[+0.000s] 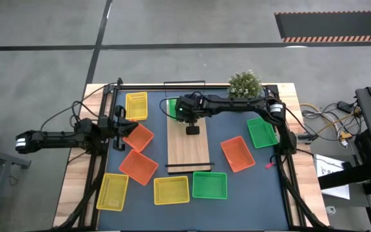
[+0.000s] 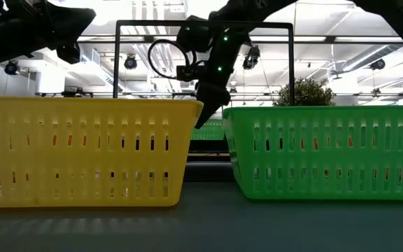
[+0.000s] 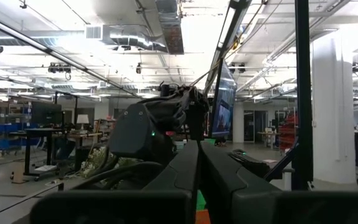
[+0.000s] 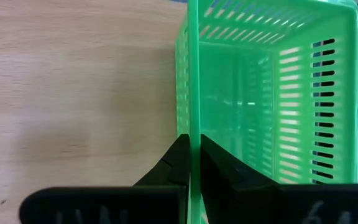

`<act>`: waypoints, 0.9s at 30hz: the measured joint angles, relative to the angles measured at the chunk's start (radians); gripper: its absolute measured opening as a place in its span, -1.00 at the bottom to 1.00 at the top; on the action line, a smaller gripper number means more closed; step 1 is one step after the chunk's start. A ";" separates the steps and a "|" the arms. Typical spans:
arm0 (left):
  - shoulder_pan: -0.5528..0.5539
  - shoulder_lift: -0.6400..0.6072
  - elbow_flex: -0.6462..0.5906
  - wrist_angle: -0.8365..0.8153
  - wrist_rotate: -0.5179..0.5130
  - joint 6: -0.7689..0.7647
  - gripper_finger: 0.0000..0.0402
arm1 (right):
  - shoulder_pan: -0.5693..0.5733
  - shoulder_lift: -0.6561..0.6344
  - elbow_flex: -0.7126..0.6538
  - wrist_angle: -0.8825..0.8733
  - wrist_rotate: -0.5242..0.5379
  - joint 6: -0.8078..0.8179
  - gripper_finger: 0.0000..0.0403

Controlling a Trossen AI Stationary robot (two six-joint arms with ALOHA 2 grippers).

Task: Stack baskets on shelf by color
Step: Put the top center green bin on the shelf

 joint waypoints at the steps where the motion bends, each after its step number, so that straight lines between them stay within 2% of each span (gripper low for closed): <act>1: 0.000 0.000 0.000 0.000 0.000 0.000 -1.00 | 0.000 0.000 0.000 0.006 0.000 -0.007 -0.94; 13: 0.000 0.000 0.000 0.000 0.000 0.001 -1.00 | -0.001 0.002 0.000 0.020 -0.009 0.009 -0.91; 22: 0.000 0.000 0.000 0.000 0.000 0.001 -1.00 | -0.009 -0.001 0.000 0.017 -0.009 0.037 -0.58; 27: 0.000 0.000 0.000 0.000 0.000 0.001 -1.00 | -0.009 -0.027 0.028 -0.016 -0.005 0.067 -0.47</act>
